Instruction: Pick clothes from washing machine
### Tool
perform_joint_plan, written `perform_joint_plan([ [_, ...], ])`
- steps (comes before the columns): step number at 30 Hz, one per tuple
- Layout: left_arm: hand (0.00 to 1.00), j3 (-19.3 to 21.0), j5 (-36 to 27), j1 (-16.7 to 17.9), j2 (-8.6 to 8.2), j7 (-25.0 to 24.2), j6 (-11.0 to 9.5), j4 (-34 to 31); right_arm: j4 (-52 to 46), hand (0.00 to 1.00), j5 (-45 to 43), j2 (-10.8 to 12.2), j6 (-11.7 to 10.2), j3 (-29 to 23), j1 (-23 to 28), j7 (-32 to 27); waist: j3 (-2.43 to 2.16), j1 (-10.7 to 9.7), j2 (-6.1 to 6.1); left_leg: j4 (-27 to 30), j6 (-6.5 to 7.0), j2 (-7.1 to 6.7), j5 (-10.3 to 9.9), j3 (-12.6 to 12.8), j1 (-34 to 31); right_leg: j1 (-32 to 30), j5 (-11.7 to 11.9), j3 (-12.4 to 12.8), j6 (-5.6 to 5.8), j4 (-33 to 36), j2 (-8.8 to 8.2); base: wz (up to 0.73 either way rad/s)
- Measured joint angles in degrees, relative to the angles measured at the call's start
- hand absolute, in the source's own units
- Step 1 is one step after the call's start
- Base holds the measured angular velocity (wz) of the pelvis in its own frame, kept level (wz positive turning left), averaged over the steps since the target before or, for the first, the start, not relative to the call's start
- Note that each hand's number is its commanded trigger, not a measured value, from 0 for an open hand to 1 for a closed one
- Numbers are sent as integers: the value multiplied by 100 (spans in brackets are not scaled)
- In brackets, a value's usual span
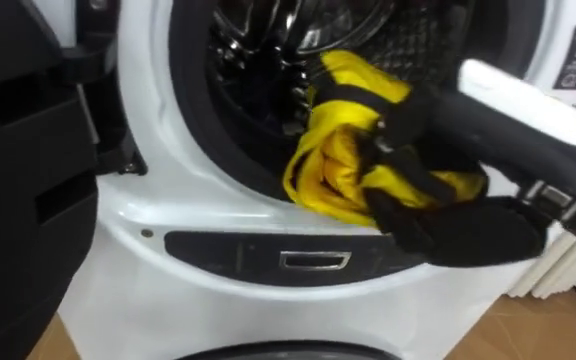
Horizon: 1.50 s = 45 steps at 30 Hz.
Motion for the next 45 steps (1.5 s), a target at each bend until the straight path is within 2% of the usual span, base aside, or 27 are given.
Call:
perform_joint_plan([
  [3, 0, 126, 3, 71, 20, 21, -17, -4, 110, 100, 135, 12, -106, -357, 360, -373, 1, -199, 10, 27, -8, 36, -57, 136, -6, -17, 10, 89, 3, -8, 19, -19],
  [7, 0, 184, -1, 117, 22, 35, -97, -4, 209, 100, 126, 82, -140, -828, 713, -896, -11, -410, -18, 70, -8, 48, -56, 258, -9, -87, 13, 215, 7, -19, 33, -16],
  [12, 0, 176, 2, 118, 37, 51, -127, 6, 377, 100, 79, 216, -146, -1211, 1487, -1293, -41, -494, -45, 15, -21, 108, -72, 556, 103, -146, 82, 497, 6, -5, 118, -32],
  [15, 0, 171, 4, 31, 43, 62, -141, 22, 433, 100, -128, 332, -139, -1222, 1890, -1371, -30, -555, -40, -8, -37, 147, -82, 723, 110, -185, 121, 667, -4, -1, 177, -31],
  [19, 0, 178, -2, 18, 94, 62, -157, 21, 837, 100, -18, 359, -109, -1377, 2009, -1413, 6, -658, -51, 18, -106, 230, -128, 955, 182, -216, 146, 927, -34, -12, 275, -29],
  [25, 0, 182, -4, 180, 145, 62, -119, 44, 871, 100, -27, 377, -38, -1452, 2237, -1442, -1, -946, -73, 41, -196, 363, -163, 1320, 179, -366, 241, 1273, -112, 5, 436, -36],
  [29, 0, 139, -121, 87, 180, 56, -121, 69, 902, 100, 134, 377, -5, -1498, 2244, -1465, -3, -1110, -100, 39, -237, 373, -186, 1424, 183, -386, 277, 1422, -130, 0, 502, -22],
  [30, 0, 69, -210, -6, 234, 53, -122, 121, 1001, 100, 323, 377, -6, -1507, 2245, -1465, -9, -1144, -121, 39, -247, 385, -192, 1471, 185, -390, 281, 1450, -137, -3, 519, -13],
  [32, 0, -11, -227, -147, 310, 46, -121, 182, 1186, 100, 529, 378, 17, -1506, 2250, -1453, -9, -1130, -121, 42, -276, 453, -209, 1566, 186, -392, 292, 1511, -155, -10, 549, -18],
  [36, 0, -458, -333, -318, 437, 44, -86, 181, 1578, 100, 845, 406, 114, -1394, 2352, -1395, -1, -1080, -121, 162, -346, 544, -295, 1735, 196, -412, 325, 1643, -205, 0, 649, -22],
  [38, 0, -588, -410, -369, 444, 44, -81, 180, 1771, 100, 910, 570, 170, -1274, 2444, -1346, -2, -1013, -73, 162, -374, 563, -313, 1827, 194, -452, 335, 1728, -221, 8, 692, -27],
  [40, 0, -786, -434, -424, 439, 44, -55, 184, 2149, 100, 896, 912, 222, -1000, 2462, -1312, 12, -909, 41, 158, -391, 579, -324, 1980, 147, -584, 357, 1878, -225, 51, 741, -39],
  [41, 0, -866, -450, -444, 433, 44, -34, 185, 2271, 100, 896, 953, 236, -903, 2461, -1312, 22, -908, 84, 162, -390, 579, -324, 2008, 124, -613, 357, 1878, -224, 82, 744, -21],
  [43, 0, -1181, -442, -556, 382, 45, 22, 189, 2977, 100, 882, 1065, 252, -589, 2425, -1313, 51, -908, 285, 208, -382, 566, -329, 2022, 17, -727, 368, 1877, -206, 109, 726, -6],
  [44, 0, -1201, -438, -585, 365, 45, 21, 189, 3160, 100, 867, 1117, 268, -562, 2424, -1323, 36, -906, 332, 211, -379, 561, -330, 2027, -16, -766, 369, 1877, -202, 112, 722, 0],
  [45, 0, -1211, -447, -622, 336, 45, 16, 197, 3480, 100, 831, 1160, 312, -489, 2387, -1375, 66, -876, 458, 205, -350, 556, -347, 2024, -54, -813, 366, 1873, -190, 121, 722, 0],
])
